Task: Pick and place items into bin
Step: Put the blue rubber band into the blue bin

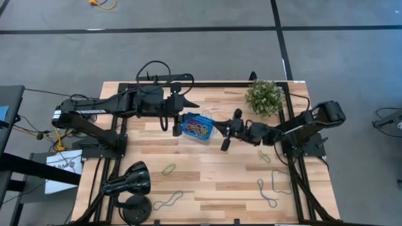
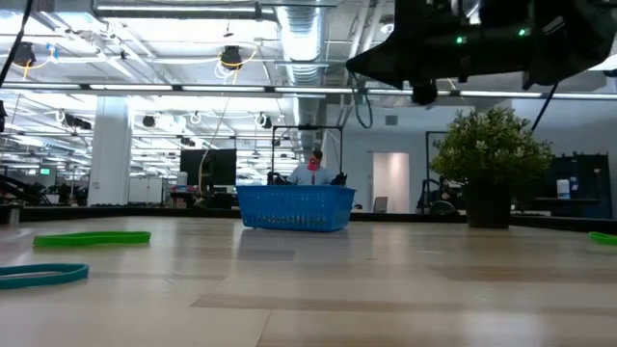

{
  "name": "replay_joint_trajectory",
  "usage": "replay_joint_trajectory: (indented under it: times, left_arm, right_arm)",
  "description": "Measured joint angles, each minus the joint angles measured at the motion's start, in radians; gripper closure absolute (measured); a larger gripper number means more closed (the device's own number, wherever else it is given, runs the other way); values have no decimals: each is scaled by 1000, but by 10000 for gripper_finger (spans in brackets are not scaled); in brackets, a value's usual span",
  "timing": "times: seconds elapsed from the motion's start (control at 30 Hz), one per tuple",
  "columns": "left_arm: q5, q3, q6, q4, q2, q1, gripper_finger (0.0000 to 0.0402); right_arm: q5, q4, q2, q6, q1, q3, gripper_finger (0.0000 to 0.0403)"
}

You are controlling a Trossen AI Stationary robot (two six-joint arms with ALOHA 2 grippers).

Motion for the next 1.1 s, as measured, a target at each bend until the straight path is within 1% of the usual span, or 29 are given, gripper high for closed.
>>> replay_joint_trajectory:
  times: [0.07, 0.2, 0.3, 0.43, 0.5, 0.6, 0.73, 0.9, 1.1]
  left_arm:
    - [0, 0, 13, -5, 0, 0, 276]
    - [0, 0, 16, -26, 0, 0, 276]
    - [0, 0, 16, -26, 0, 0, 277]
    - [0, 0, 22, -31, 0, 0, 277]
    - [0, 0, 22, -32, 1, 0, 277]
    - [0, 0, 20, -45, 1, 0, 277]
    - [0, -1, 15, -104, 1, 0, 277]
    - [0, -2, 0, -142, 1, 0, 277]
    - [0, -2, -3, -153, 1, 0, 277]
  right_arm:
    - [-41, -8, 0, 33, -30, 0, 403]
    - [-74, -22, 0, 77, -75, 0, 403]
    - [-123, -21, 2, 107, -100, 0, 403]
    - [-172, -16, 64, 122, -109, 26, 403]
    - [-192, -9, 124, 110, -109, 75, 403]
    - [-194, -16, 204, 71, -119, 147, 403]
    - [-196, -35, 262, 77, -139, 224, 403]
    - [-145, -130, 315, 100, -150, 264, 403]
    - [-144, -159, 371, 100, -164, 288, 403]
